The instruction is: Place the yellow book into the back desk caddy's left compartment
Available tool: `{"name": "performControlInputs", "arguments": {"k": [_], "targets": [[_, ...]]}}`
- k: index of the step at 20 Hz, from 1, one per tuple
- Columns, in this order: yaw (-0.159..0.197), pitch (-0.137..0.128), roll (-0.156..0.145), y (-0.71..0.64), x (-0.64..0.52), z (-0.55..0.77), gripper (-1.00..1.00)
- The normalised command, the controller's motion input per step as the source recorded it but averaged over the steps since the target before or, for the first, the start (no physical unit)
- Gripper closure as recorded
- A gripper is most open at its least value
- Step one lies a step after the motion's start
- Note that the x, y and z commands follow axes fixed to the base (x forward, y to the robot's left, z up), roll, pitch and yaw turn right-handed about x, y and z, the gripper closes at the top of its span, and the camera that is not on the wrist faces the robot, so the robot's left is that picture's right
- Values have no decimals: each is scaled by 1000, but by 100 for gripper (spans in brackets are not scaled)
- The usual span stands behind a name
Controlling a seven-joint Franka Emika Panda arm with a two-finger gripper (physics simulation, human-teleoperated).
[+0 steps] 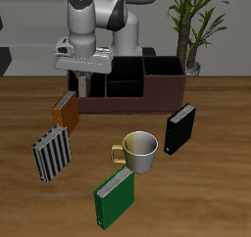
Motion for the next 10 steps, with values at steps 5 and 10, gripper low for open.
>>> {"name": "performControlInputs", "arguments": {"k": [5,10], "targets": [[-26,53,-49,-230,231,-172,-100],[-20,58,-61,-397,183,-88,-100]]}}
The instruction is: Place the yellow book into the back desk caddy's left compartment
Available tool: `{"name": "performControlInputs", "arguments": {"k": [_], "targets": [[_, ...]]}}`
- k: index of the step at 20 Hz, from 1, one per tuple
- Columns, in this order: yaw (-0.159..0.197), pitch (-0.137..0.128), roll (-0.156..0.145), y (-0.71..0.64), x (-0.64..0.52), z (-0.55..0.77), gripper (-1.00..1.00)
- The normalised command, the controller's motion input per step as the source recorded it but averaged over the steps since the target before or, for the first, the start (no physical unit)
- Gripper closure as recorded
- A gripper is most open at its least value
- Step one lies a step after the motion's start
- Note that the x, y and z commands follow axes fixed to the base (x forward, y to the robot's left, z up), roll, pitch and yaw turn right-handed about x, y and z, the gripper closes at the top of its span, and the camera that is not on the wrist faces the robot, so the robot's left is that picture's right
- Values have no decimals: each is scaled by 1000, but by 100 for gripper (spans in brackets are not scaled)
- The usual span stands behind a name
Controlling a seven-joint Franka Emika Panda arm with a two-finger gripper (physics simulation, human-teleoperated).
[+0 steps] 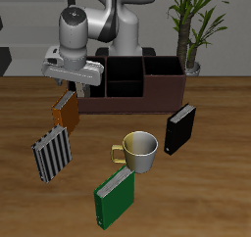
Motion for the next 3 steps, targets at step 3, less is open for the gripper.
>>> {"name": "performControlInputs", "arguments": {"k": [3], "targets": [[-24,-18,-25,-199,90,270,-100]]}}
